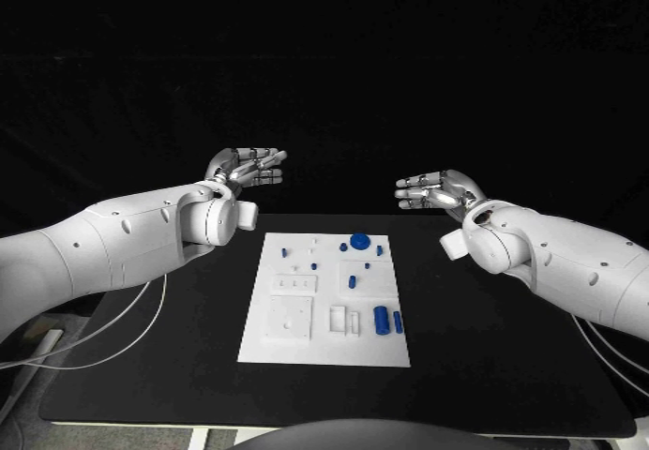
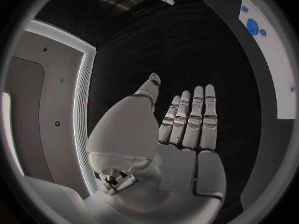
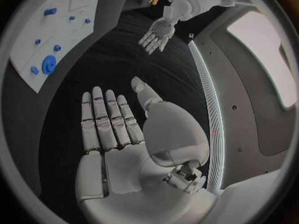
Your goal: Assemble the parts on the task board
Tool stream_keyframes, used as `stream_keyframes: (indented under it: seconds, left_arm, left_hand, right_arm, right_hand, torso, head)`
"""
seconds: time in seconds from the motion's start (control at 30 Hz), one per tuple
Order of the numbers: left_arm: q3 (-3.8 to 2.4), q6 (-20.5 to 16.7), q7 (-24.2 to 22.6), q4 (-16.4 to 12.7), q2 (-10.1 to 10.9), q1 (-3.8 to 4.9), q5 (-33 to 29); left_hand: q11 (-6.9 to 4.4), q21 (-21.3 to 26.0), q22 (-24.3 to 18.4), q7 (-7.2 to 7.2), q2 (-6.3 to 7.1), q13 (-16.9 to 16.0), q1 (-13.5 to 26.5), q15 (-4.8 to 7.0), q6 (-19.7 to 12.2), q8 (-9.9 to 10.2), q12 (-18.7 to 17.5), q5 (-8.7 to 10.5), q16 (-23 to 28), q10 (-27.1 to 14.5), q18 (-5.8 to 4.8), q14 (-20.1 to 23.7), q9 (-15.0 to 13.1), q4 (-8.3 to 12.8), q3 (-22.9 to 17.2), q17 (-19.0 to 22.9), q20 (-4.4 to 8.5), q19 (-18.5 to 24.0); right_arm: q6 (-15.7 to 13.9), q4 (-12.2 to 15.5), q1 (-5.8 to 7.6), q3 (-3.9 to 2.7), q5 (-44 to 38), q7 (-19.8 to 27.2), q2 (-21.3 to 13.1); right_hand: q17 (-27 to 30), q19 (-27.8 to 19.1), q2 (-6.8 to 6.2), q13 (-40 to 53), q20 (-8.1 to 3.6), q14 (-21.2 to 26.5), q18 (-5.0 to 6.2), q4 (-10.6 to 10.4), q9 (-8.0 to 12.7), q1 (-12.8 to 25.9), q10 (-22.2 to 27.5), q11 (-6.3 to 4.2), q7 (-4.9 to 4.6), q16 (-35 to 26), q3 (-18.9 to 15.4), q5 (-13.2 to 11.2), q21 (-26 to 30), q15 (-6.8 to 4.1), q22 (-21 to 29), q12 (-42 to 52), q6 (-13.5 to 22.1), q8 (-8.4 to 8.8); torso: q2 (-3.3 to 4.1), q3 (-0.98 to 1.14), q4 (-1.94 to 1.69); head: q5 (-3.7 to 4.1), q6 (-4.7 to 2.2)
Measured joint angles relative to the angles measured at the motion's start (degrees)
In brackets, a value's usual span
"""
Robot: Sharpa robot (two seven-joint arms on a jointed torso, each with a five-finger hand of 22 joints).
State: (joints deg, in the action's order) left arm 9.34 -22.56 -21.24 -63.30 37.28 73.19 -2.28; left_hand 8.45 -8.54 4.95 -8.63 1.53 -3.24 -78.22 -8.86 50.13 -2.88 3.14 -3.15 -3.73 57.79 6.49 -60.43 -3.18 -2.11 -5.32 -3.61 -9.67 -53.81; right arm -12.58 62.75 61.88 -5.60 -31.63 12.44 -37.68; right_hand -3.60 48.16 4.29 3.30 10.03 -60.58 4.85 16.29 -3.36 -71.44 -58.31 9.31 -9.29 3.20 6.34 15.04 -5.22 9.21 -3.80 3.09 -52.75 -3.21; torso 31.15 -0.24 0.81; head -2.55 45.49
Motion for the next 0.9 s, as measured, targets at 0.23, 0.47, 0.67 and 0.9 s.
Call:
stream_keyframes:
  seconds: [0.23,0.47,0.67,0.9]
  left_arm:
    - [0.0,1.71,-0.04,-3.04,2.44,1.06,0.44]
    - [0.0,4.12,-0.13,-6.96,4.79,1.83,1.73]
    - [0.0,5.41,-0.18,-10.29,6.25,2.23,3.14]
    - [-0.02,6.2,-0.16,-13.27,7.52,2.65,4.54]
  left_hand:
    - [-1.21,-3.8,1.15,0.4,-1.42,0.0,-0.65,3.17,7.66,-0.39,0.0,0.0,-0.93,6.35,-1.6,-9.69,-0.37,1.27,0.12,-1.08,4.38,-5.41]
    - [-1.48,-6.21,2.11,0.6,-1.62,0.0,-0.86,4.58,8.05,-0.39,0.0,0.0,-1.24,6.81,-2.5,-13.51,-0.37,1.48,0.1,-1.85,6.09,-7.12]
    - [-2.57,-7.52,2.73,1.1,-1.62,-0.1,-0.86,4.86,8.98,-0.39,0.0,0.0,-1.59,10.15,-2.58,-13.8,-0.52,1.69,0.02,-2.18,6.44,-6.78]
    - [-2.91,-8.21,3.02,1.28,-1.61,-0.1,-0.86,4.86,9.33,-0.39,0.0,0.0,-1.81,10.52,-3.4,-13.8,-0.52,1.55,-0.12,-2.33,6.83,-6.38]
  right_arm:
    - [1.0,-2.14,1.54,-0.15,-11.88,0.18,1.58]
    - [0.85,-3.06,2.84,-0.58,-25.23,0.21,2.95]
    - [-0.2,-3.6,3.88,-1.08,-38.53,-0.25,4.25]
    - [-1.07,-4.1,4.6,-1.41,-52.64,-1.6,5.76]
  right_hand:
    - [-0.12,5.77,-1.19,0.0,-2.5,-5.68,-0.01,0.13,-0.25,-0.11,-3.45,-1.45,0.86,0.13,7.13,-2.13,-0.46,-2.26,-0.02,0.0,-6.08,-0.23]
    - [-1.55,14.71,-3.66,0.0,-5.68,-15.63,0.15,0.23,-0.24,-2.58,-3.35,-1.78,0.91,1.38,9.5,-7.56,-3.73,-5.72,-0.58,0.0,-6.25,-0.23]
    - [-5.07,24.1,-4.76,-0.01,-8.06,-23.27,2.65,0.14,-0.3,-3.68,-5.79,-3.37,1.56,3.81,9.04,-7.55,-7.62,-8.59,-1.62,0.0,-8.19,-0.23]
    - [-18.57,33.72,-6.15,-0.01,-9.11,-23.53,6.07,0.19,-0.3,-3.35,-7.02,-4.2,2.53,27.79,7.84,-4.32,-15.53,-9.76,-6.07,0.0,-9.76,-0.23]
  torso:
    - [1.6,-0.29,-0.34]
    - [3.52,-0.46,-0.99]
    - [5.34,-0.54,-1.9]
    - [7.09,-0.62,-2.93]
  head:
    - [-0.07,-0.95]
    - [0.2,-2.24]
    - [0.62,-3.57]
    - [1.3,-4.72]
